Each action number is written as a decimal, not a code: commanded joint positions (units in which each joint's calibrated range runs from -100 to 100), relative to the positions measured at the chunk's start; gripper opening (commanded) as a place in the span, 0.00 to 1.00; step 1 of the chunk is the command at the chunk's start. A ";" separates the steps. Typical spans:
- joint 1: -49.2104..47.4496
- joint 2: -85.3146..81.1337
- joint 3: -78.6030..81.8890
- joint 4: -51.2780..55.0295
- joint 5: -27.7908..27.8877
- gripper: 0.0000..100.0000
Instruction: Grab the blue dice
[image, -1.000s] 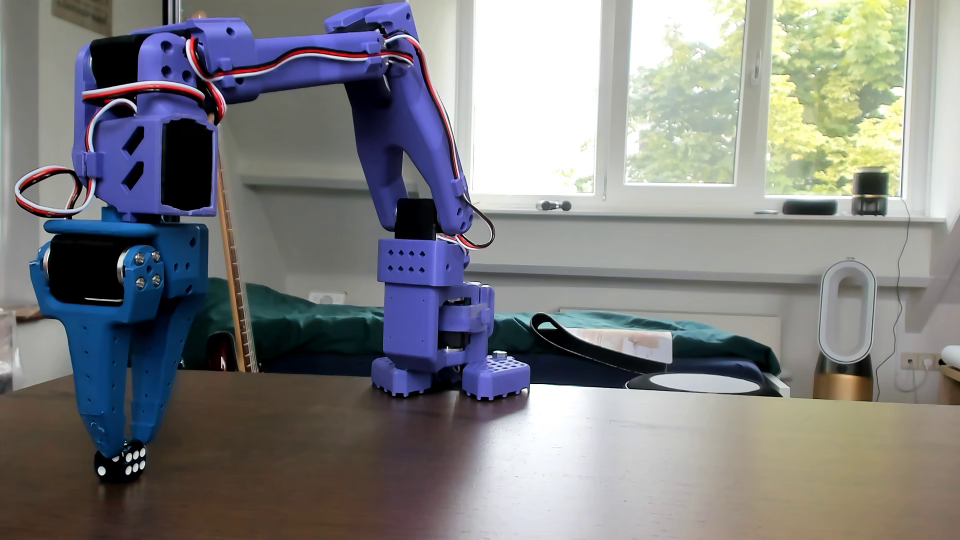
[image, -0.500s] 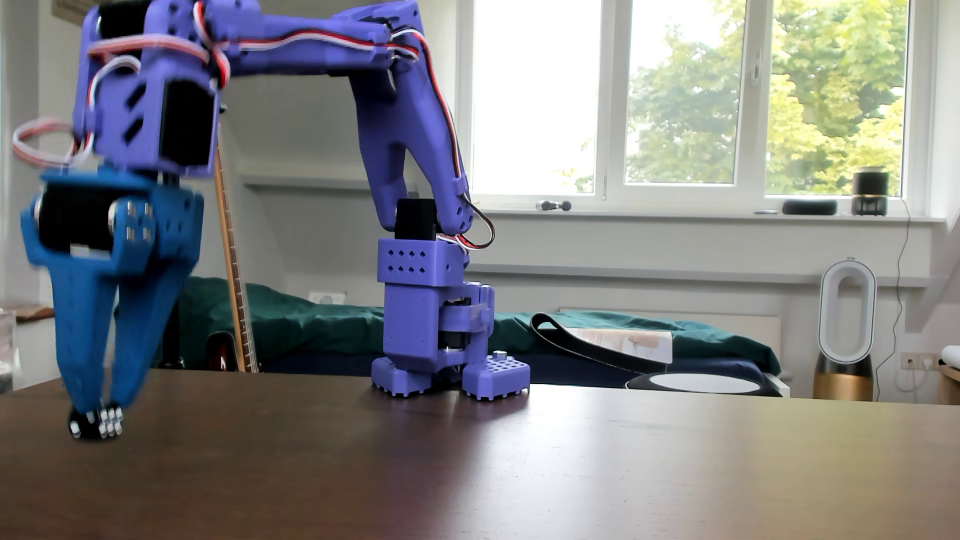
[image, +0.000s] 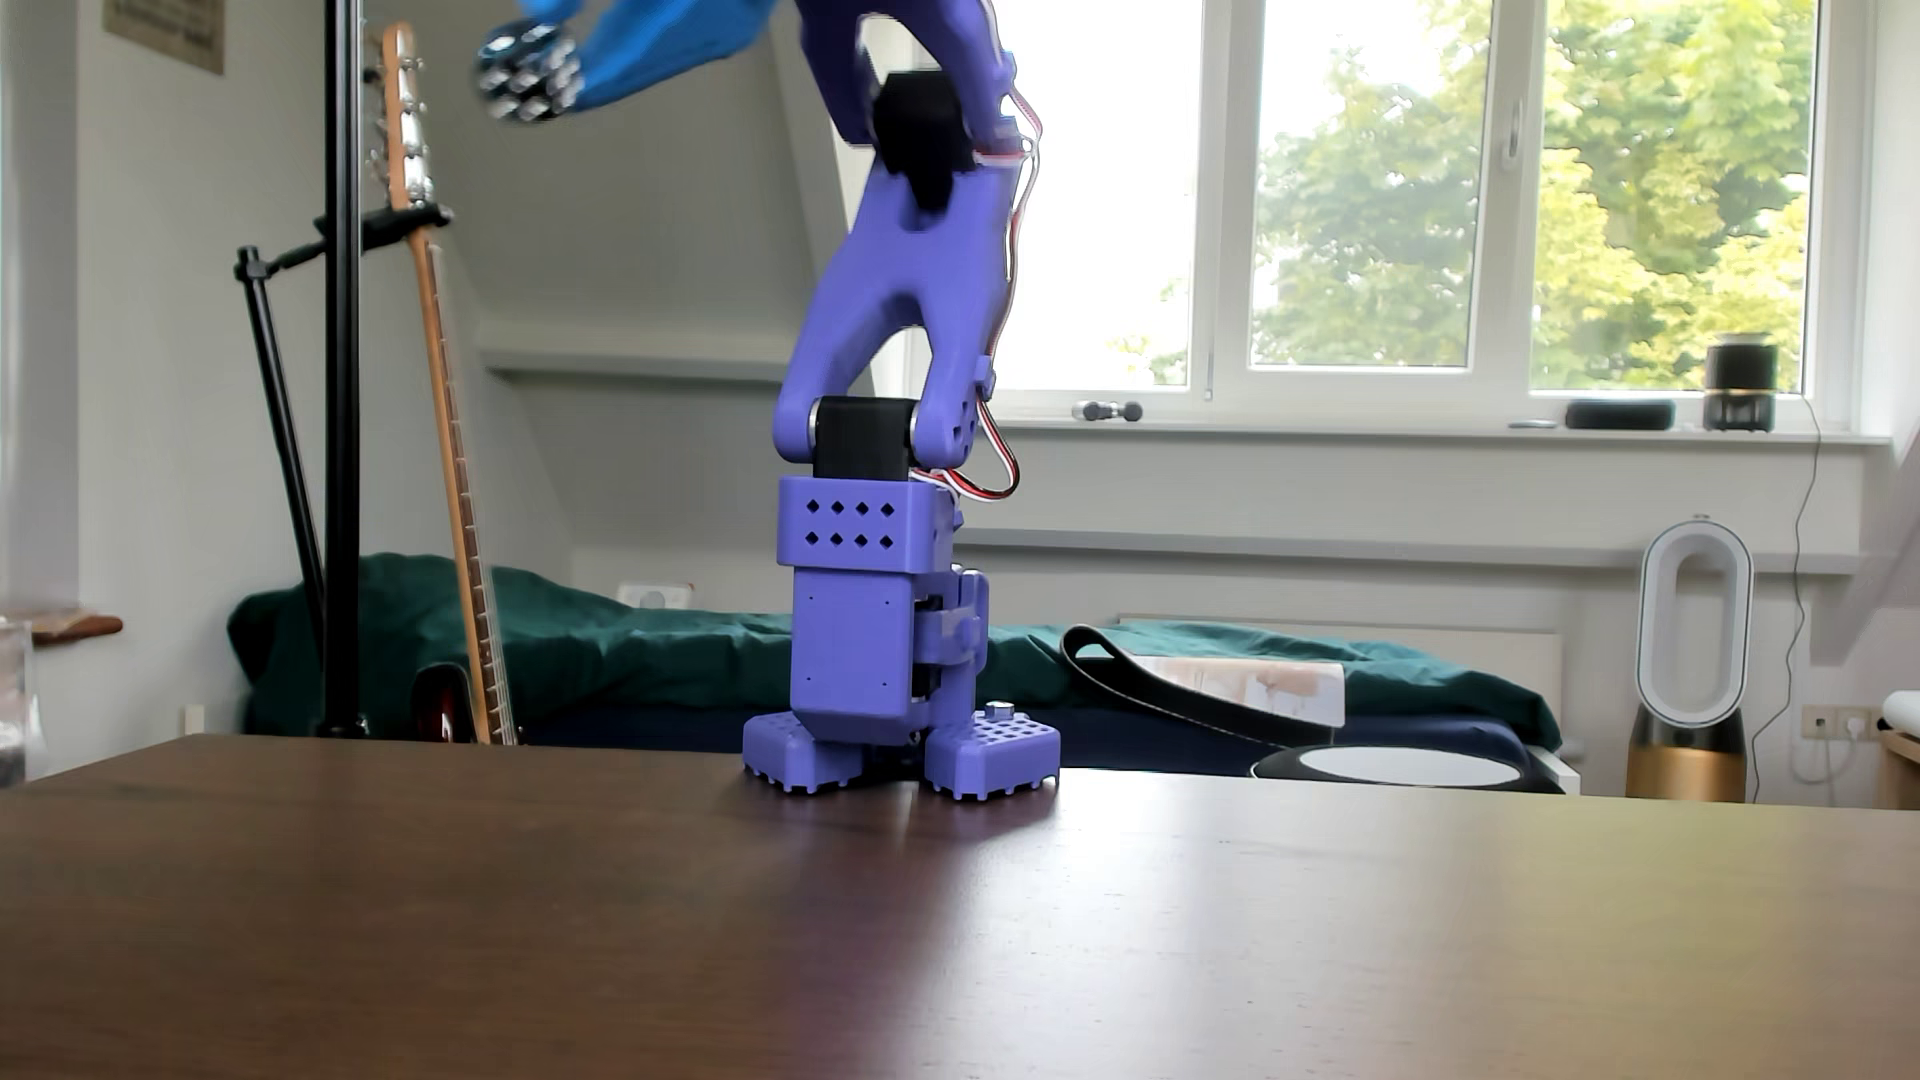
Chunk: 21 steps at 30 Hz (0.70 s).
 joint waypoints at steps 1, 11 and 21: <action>-3.89 -27.38 16.34 -0.07 -0.27 0.01; -1.28 -25.71 25.65 -4.26 -0.16 0.01; -4.06 -29.56 25.92 -4.17 0.26 0.04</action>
